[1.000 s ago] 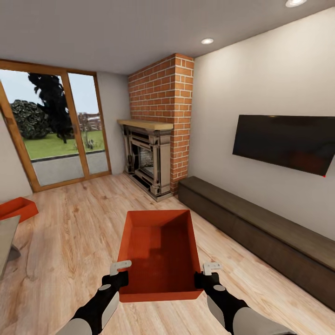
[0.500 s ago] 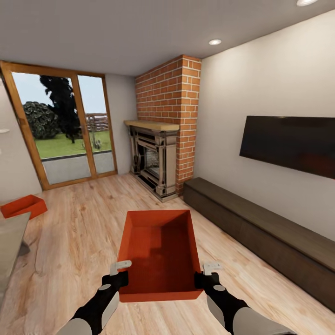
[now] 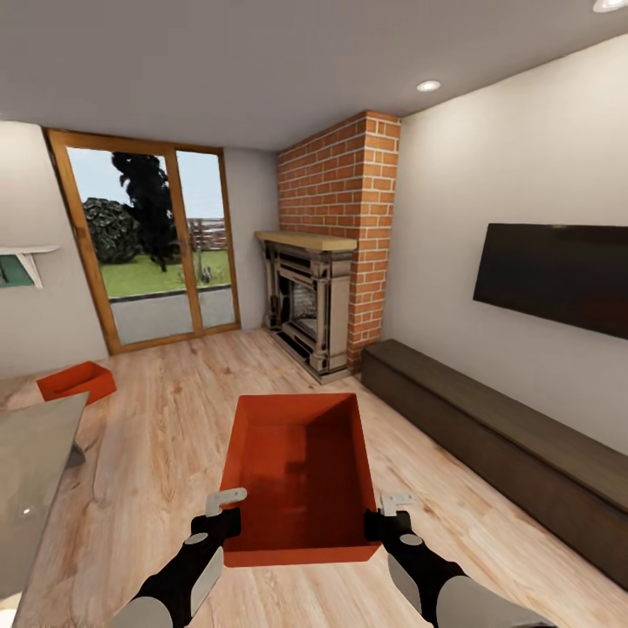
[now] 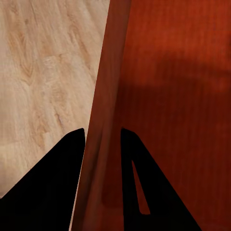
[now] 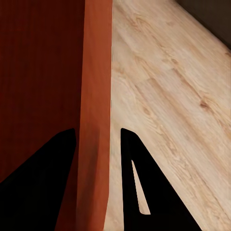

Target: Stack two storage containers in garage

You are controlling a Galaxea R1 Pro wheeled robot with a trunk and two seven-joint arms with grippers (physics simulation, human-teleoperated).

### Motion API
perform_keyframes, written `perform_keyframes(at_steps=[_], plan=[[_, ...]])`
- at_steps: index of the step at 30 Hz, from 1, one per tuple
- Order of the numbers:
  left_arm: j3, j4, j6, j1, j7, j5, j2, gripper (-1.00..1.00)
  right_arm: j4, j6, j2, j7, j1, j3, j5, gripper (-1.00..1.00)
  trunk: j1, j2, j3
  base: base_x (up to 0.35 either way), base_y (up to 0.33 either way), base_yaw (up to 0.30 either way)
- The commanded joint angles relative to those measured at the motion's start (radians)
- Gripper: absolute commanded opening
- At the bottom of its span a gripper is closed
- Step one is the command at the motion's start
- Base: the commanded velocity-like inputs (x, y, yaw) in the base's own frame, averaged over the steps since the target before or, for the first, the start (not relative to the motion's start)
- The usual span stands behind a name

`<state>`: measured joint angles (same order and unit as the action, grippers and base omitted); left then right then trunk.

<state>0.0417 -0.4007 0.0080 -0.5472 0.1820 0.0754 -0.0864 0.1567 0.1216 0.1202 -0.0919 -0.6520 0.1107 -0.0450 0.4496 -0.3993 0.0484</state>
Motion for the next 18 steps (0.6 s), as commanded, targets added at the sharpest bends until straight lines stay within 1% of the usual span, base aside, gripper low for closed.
perform_keyframes(at_steps=[1,9,18], plan=[[0.012,-0.020,0.000,0.000,0.005,-0.006,-0.001,-1.00,-0.005,0.004,-0.001,-0.011,0.000,-0.006,-0.010,-1.00,0.000,-0.001,0.001,0.000,0.000,0.168],[0.012,-0.020,0.000,0.000,0.005,-0.006,-0.001,-1.00,-0.005,0.003,-0.001,-0.011,0.000,-0.006,-0.006,-1.00,0.000,-0.001,0.010,0.000,0.000,0.197],[0.012,-0.020,0.000,0.000,0.005,-0.006,-0.001,-1.00,-0.005,0.004,-0.001,-0.011,0.000,-0.006,-0.006,-1.00,0.000,-0.001,0.018,0.000,0.000,0.244]])
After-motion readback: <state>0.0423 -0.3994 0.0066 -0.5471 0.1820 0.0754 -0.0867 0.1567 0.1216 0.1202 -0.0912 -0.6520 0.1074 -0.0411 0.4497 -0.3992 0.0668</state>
